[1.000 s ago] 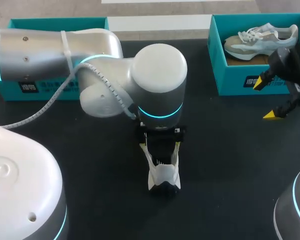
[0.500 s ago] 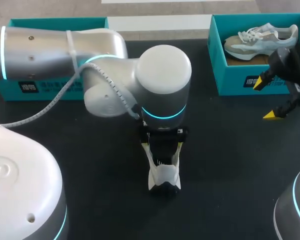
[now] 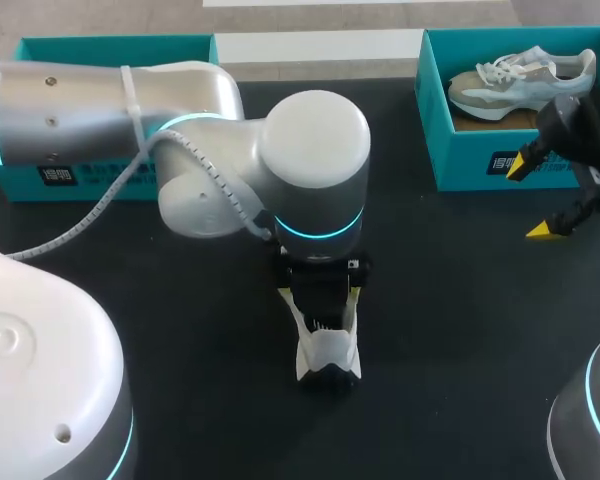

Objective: Take the shoe out of the shoebox, open the shoe tongue, remove and reinsert the insole, then place the shoe into the shoebox

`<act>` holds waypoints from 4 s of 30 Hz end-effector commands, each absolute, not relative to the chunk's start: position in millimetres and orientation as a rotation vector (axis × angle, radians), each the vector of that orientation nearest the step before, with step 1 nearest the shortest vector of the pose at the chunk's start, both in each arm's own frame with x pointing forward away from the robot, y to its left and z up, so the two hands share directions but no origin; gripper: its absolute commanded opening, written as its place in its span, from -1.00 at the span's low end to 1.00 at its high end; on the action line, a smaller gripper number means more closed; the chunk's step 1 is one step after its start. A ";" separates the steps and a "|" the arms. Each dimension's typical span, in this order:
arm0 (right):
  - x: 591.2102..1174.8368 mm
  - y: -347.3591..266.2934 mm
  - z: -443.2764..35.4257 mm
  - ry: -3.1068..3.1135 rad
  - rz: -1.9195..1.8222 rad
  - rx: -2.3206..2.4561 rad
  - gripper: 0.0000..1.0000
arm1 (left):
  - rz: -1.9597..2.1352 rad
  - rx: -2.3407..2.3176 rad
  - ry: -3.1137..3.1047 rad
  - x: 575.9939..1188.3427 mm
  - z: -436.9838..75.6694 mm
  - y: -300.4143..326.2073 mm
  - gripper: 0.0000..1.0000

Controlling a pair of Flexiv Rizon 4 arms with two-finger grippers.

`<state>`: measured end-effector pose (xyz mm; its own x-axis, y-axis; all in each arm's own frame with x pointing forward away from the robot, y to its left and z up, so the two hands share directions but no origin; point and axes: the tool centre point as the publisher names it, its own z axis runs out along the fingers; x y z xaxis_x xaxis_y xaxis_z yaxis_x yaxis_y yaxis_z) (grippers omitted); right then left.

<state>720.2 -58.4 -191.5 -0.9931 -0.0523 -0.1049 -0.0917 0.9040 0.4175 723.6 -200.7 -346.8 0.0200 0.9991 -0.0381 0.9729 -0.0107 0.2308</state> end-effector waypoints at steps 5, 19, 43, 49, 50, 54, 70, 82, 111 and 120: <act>721.1 -58.0 -192.2 2.978 0.656 -0.113 1.00 | 0.170 2.082 2.039 728.4 -315.9 -195.0 1.00; 721.1 -58.0 -192.2 2.978 0.656 -0.113 1.00 | 0.159 2.074 1.999 759.3 -280.5 -197.5 1.00; 721.1 -58.0 -192.2 2.978 0.656 -0.113 1.00 | 0.137 2.140 2.017 779.4 -307.9 -202.3 -0.18; 721.1 -58.0 -192.2 2.978 0.656 -0.113 1.00 | 0.095 2.137 2.037 767.7 -309.9 -197.3 -0.15; 721.1 -58.0 -192.2 2.978 0.656 -0.113 1.00 | 0.089 2.136 2.039 765.4 -309.7 -196.5 -0.15; 721.1 -58.0 -192.2 2.978 0.656 -0.113 1.00 | 0.064 2.135 2.043 753.4 -314.2 -195.3 -0.17; 721.1 -58.0 -192.2 2.978 0.656 -0.113 1.00 | 0.023 2.196 2.034 721.1 -325.1 -195.1 -0.18; 721.1 -58.0 -192.2 2.978 0.656 -0.113 1.00 | -0.003 2.163 2.078 712.9 -324.3 -196.5 -0.29; 721.1 -58.0 -192.2 2.978 0.656 -0.113 1.00 | -0.073 1.566 2.640 698.7 -284.0 -175.9 1.00; 721.1 -58.0 -192.2 2.978 0.656 -0.113 1.00 | -0.061 1.324 2.721 691.3 -282.3 -170.2 1.00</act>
<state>720.2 -58.4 -191.5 -0.9931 -0.0524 -0.1049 -0.0918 0.9041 0.4174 698.8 -176.0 -283.6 -0.5034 0.8602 -0.0816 0.8634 0.5046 -0.0069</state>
